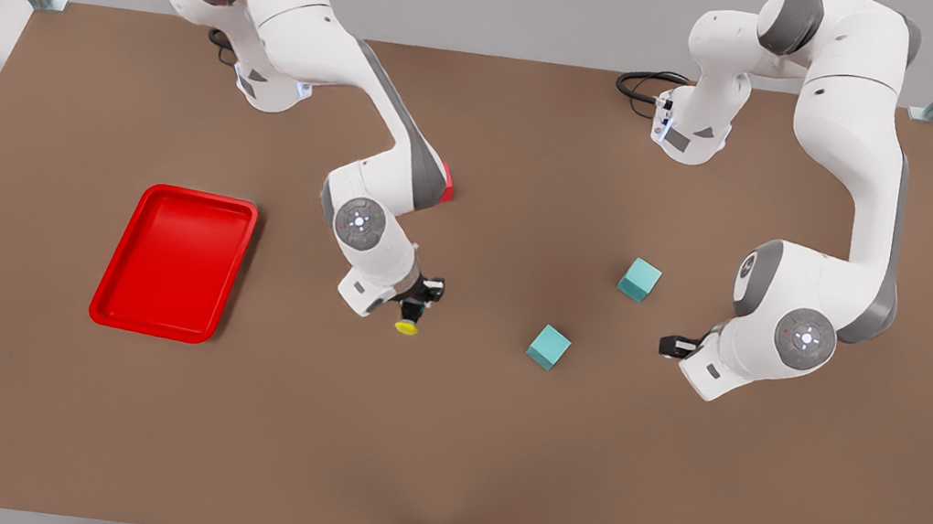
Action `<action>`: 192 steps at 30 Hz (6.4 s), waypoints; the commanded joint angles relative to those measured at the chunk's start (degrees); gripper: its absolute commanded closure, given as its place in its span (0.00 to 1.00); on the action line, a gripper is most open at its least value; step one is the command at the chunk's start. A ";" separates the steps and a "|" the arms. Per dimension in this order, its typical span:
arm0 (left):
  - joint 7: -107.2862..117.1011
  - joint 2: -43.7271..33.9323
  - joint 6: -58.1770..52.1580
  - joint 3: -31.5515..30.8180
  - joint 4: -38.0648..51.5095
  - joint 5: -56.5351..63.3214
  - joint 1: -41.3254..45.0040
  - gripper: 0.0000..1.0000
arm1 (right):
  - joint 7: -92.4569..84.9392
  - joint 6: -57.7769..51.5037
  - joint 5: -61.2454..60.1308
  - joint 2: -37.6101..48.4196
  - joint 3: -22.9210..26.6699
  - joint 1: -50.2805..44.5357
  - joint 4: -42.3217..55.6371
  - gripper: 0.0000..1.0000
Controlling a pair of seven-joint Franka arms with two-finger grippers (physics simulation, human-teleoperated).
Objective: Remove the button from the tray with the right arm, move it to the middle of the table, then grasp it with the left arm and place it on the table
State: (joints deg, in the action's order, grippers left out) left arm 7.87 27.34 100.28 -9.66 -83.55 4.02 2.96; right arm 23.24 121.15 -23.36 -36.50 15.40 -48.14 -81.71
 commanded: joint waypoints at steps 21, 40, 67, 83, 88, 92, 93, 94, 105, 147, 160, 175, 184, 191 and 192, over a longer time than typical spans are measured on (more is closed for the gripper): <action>28.60 -0.09 -0.35 -0.19 14.91 -0.07 19.27 0.00 | 16.51 -15.31 3.49 14.43 -11.44 16.23 -10.66 0.00; 41.88 16.52 18.28 -0.01 11.31 4.06 28.94 0.00 | -23.59 -33.69 22.13 35.45 -22.43 54.38 -7.68 0.00; 53.57 14.32 29.88 -1.86 -7.68 13.73 30.35 0.00 | -23.59 -21.04 22.83 31.40 -22.52 55.26 -8.29 0.00; 50.58 18.01 36.48 -2.21 -7.50 15.40 29.99 0.00 | -23.68 -21.13 22.83 30.96 -22.52 55.35 -8.29 0.00; 50.58 18.01 36.48 -2.21 -7.50 15.32 30.08 0.00 | -23.68 -21.04 22.83 30.96 -22.52 55.26 -8.29 0.00; 50.58 18.10 36.48 -2.21 -7.50 15.32 30.08 0.02 | -23.68 -21.04 22.83 30.87 -22.52 55.26 -8.29 0.00; 50.67 18.10 36.48 -2.21 -7.50 15.31 29.99 0.05 | -23.59 -21.04 22.83 30.87 -22.52 55.26 -8.29 0.00; 50.67 18.28 36.56 -2.21 -7.41 15.31 29.99 0.09 | -23.68 -20.77 22.83 30.87 -22.52 55.26 -8.29 0.00; 50.76 18.28 36.04 -2.21 -7.06 14.96 29.47 0.58 | -23.59 -20.34 22.83 30.17 -22.52 55.43 -8.21 0.00; 103.40 36.74 5.45 36.81 22.73 28.59 59.70 0.62 | -24.47 -18.49 22.39 21.47 -22.43 55.96 -2.85 0.00; 124.59 41.22 16.09 36.29 22.29 34.82 62.34 0.62 | -24.38 -18.67 22.30 21.03 -22.78 55.52 -2.76 0.00; 124.15 45.70 7.03 36.64 22.38 41.86 64.89 0.62 | -24.47 -18.75 22.30 20.94 -22.78 55.44 -2.85 0.00; 123.71 45.70 6.07 36.64 22.38 42.12 66.21 0.62 | -24.47 -19.02 22.30 20.59 -22.78 55.35 -2.76 0.00; 123.71 46.58 6.07 36.64 22.38 42.12 66.64 0.62 | -24.47 -19.02 22.30 20.50 -22.78 55.26 -2.76 0.00; 123.71 46.67 6.07 36.64 22.38 42.12 66.73 0.62 | -24.47 -19.02 22.30 20.50 -22.78 55.35 -2.76 0.00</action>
State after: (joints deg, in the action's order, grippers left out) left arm 127.74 74.02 106.40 26.88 -61.18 45.83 69.63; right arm -1.12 102.19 -1.01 -16.06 -7.37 7.17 -84.49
